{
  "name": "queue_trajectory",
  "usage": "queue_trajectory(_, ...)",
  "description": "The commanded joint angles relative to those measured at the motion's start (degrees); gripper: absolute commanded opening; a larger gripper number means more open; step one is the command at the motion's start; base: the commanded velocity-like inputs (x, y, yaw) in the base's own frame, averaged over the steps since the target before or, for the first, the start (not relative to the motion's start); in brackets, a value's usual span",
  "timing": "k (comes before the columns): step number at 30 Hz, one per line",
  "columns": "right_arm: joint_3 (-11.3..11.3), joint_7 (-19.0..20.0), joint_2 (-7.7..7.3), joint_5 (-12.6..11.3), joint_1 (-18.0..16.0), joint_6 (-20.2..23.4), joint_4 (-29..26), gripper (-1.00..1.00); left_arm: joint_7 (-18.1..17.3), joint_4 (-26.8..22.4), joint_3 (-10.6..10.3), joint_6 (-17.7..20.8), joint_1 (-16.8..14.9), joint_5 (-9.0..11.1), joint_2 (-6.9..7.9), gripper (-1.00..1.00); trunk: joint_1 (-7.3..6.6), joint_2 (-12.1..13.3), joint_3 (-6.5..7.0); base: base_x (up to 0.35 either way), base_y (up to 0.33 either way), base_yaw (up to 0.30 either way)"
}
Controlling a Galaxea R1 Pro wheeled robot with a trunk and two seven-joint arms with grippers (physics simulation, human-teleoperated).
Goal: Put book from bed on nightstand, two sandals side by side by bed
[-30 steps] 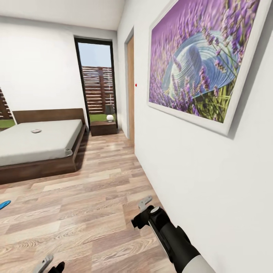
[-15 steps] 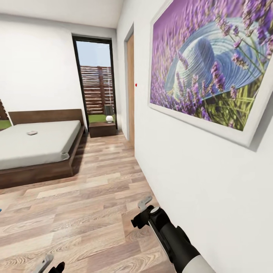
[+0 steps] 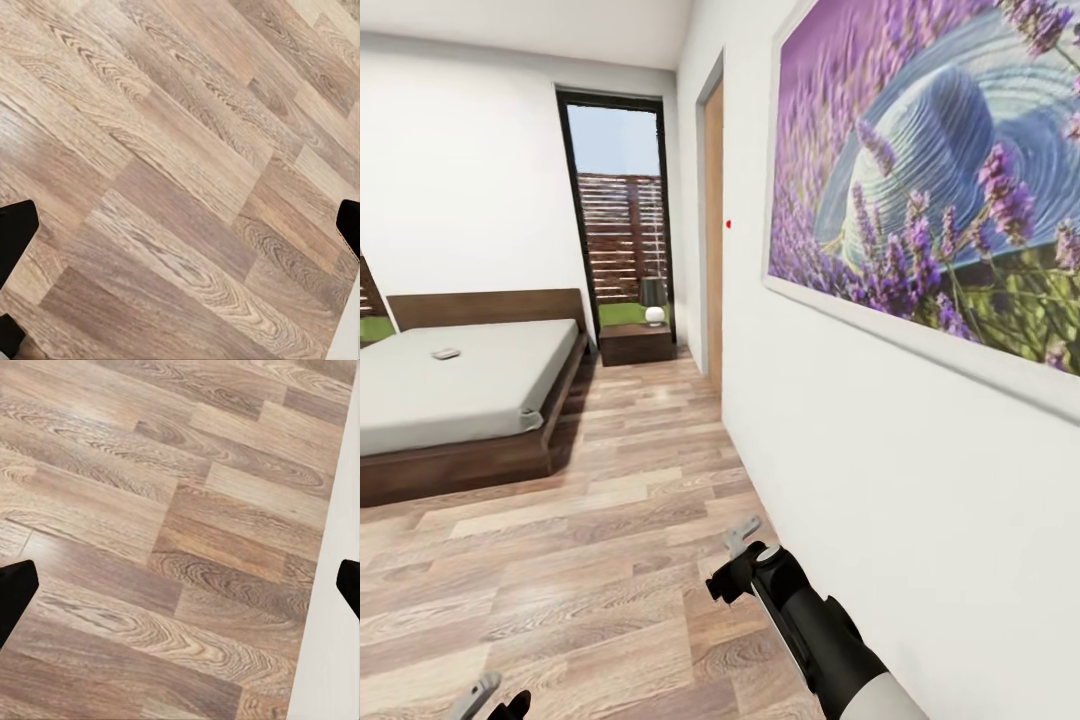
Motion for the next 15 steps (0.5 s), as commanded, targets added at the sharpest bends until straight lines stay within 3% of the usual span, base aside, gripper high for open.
queue_trajectory(1, 0.02, 0.42, 0.00, 0.61, -0.04, 0.24, -0.06, 1.00, 0.35, -0.12, 0.06, 0.16, -0.01, 0.59, -0.03, 1.00, 0.04, -0.03, -0.05, 0.327, 0.000, 0.194)
queue_trajectory(15, -0.04, 0.44, 0.00, 0.61, -0.04, 0.17, -0.07, 1.00, 0.42, -0.09, 0.11, 0.15, -0.01, 0.58, -0.03, 1.00, 0.04, -0.03, -0.05, 0.327, 0.000, 0.235)
